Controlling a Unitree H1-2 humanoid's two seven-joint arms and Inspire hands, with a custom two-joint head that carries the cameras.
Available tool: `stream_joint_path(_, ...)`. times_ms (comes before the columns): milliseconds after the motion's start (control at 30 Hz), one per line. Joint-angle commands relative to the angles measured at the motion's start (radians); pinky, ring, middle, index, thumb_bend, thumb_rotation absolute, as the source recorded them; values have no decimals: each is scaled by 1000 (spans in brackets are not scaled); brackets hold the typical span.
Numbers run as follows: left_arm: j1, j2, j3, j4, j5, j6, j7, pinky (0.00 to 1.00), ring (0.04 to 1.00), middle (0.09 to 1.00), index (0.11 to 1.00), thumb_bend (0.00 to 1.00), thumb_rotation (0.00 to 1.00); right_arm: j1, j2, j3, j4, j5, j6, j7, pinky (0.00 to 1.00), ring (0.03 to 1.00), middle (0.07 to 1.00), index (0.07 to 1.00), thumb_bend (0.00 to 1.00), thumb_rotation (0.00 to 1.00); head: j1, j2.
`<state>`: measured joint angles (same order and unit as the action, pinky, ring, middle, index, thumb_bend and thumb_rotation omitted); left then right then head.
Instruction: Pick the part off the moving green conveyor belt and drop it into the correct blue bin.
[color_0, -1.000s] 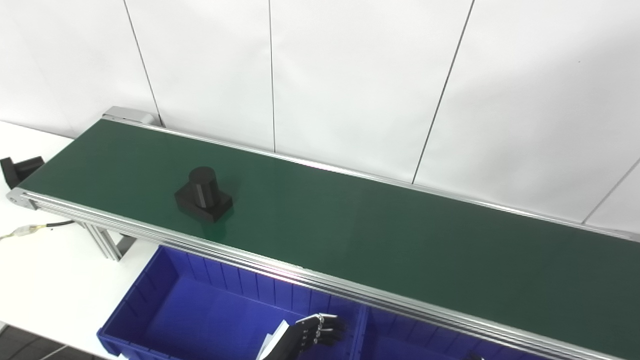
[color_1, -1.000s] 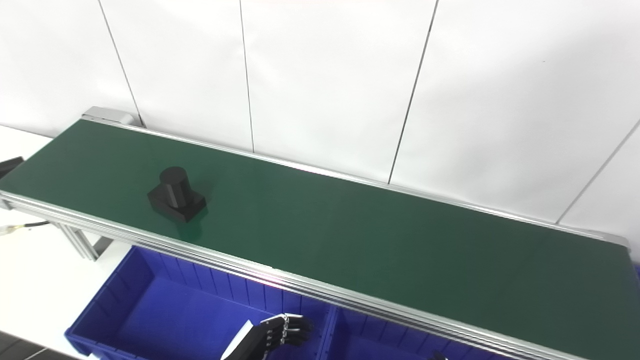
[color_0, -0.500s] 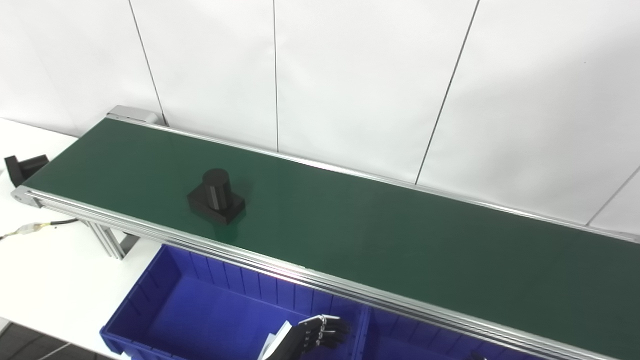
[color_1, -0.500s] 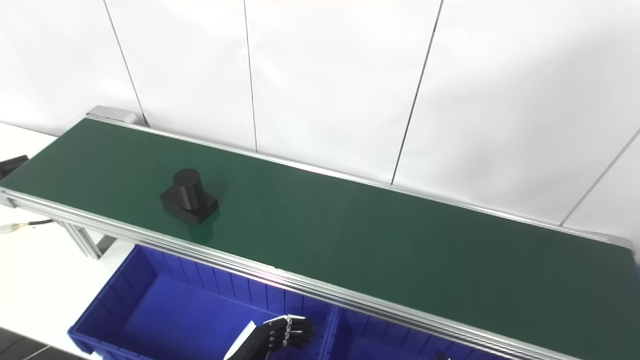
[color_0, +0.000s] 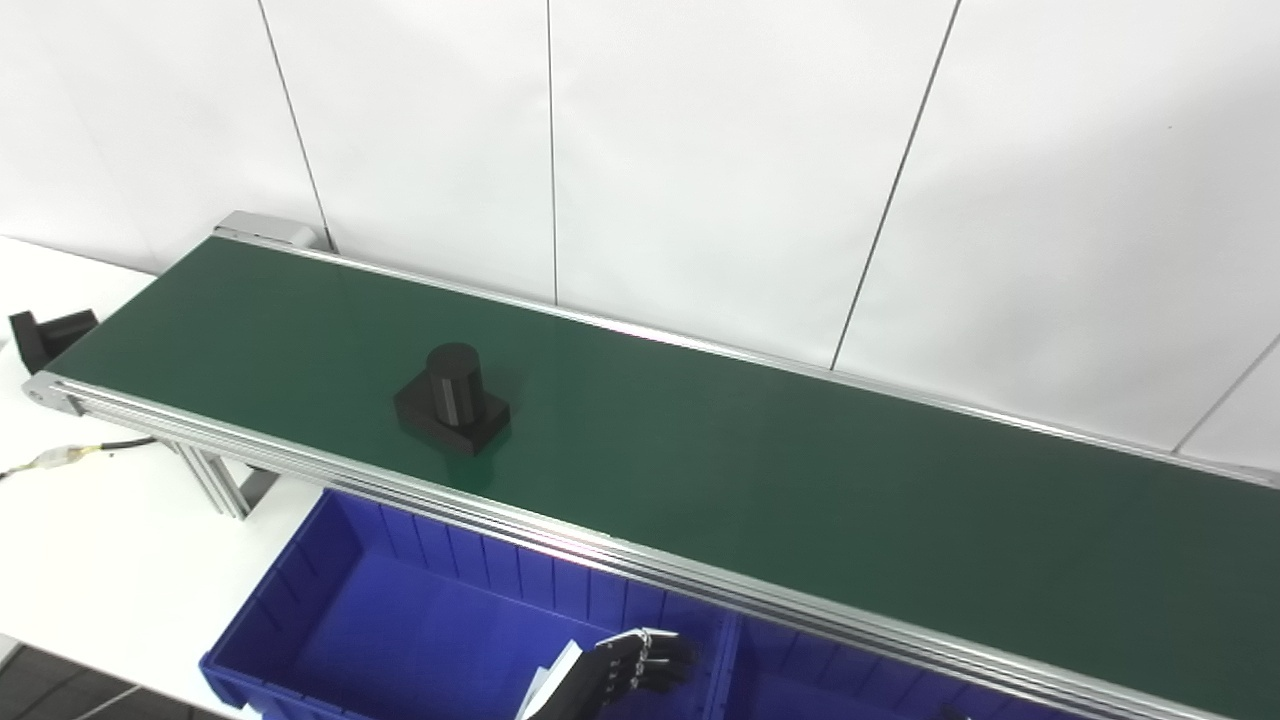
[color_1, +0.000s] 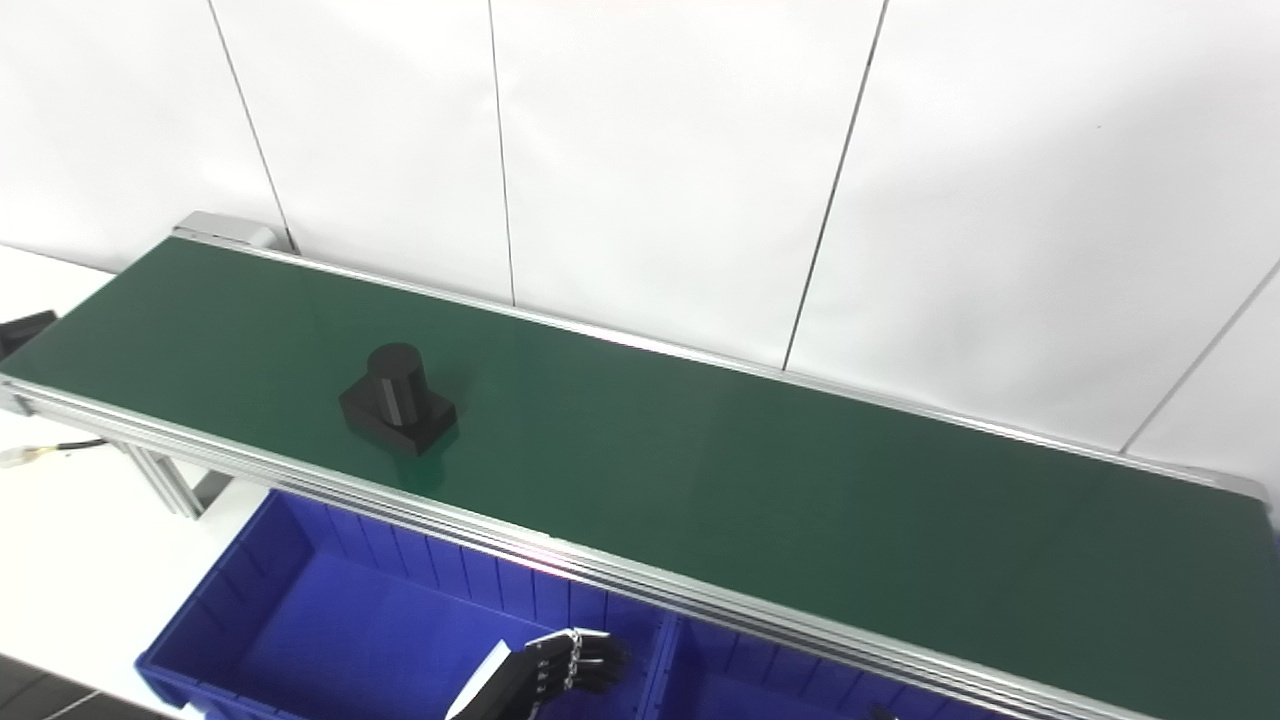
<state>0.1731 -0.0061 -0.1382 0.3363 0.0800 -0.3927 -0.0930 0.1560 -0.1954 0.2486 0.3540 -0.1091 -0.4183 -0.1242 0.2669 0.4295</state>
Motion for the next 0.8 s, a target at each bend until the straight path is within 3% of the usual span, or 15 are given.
stream_joint_path(0, -7, 1, 0, -16, -19, -45, -5, 704, 707, 738, 701, 770, 0, -5, 0, 0, -28, -1, -52, -11, 749, 836, 870, 911, 559, 0, -9, 4)
stream_joint_path(200, -2, 10, 0, -25, -19, -37, -7, 700, 700, 738, 700, 768, 0, 1, 7, 3, -38, -9, -52, -17, 754, 838, 870, 900, 575, 0, -68, 22)
stream_joint_path(767, 15, 20, -2, -47, -38, -27, -17, 718, 723, 765, 720, 731, 0, 14, 25, 6, -50, -11, -52, -22, 773, 841, 868, 899, 602, 0, -108, 52)
